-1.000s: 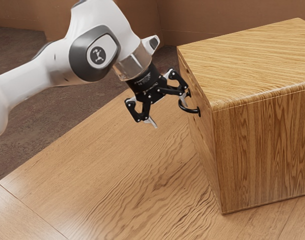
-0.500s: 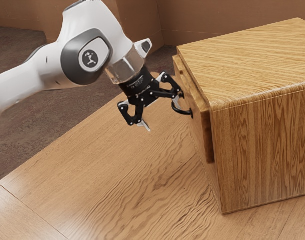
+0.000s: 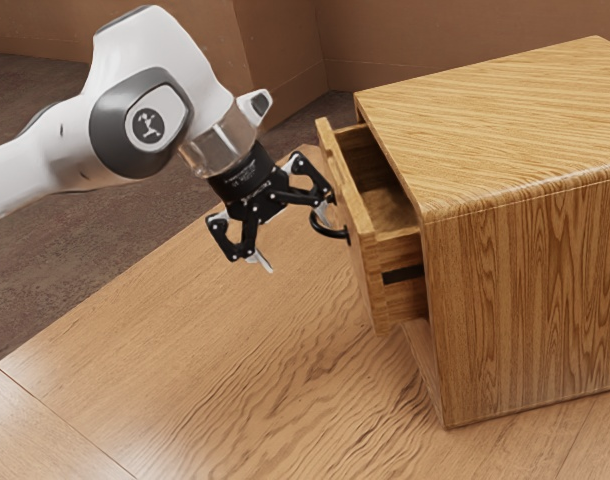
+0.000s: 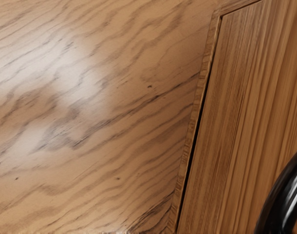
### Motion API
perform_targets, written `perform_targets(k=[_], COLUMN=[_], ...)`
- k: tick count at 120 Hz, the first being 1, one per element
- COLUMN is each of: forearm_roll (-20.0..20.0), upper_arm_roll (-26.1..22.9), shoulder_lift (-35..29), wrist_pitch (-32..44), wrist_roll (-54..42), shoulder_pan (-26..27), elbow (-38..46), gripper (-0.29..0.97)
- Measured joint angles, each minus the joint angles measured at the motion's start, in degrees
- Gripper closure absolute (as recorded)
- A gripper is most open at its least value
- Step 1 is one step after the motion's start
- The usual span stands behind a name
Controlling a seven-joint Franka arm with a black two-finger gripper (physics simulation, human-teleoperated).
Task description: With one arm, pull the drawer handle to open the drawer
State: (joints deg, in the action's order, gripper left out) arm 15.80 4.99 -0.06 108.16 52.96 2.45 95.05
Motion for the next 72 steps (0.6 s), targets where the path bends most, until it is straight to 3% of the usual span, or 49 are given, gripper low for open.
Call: perform_targets(k=[72], forearm_roll=[0.2], upper_arm_roll=[6.9], shoulder_lift=[-6.0], wrist_pitch=[-0.6], wrist_roll=[-0.9], shoulder_pan=[0.9], elbow=[6.3], gripper=[0.00])
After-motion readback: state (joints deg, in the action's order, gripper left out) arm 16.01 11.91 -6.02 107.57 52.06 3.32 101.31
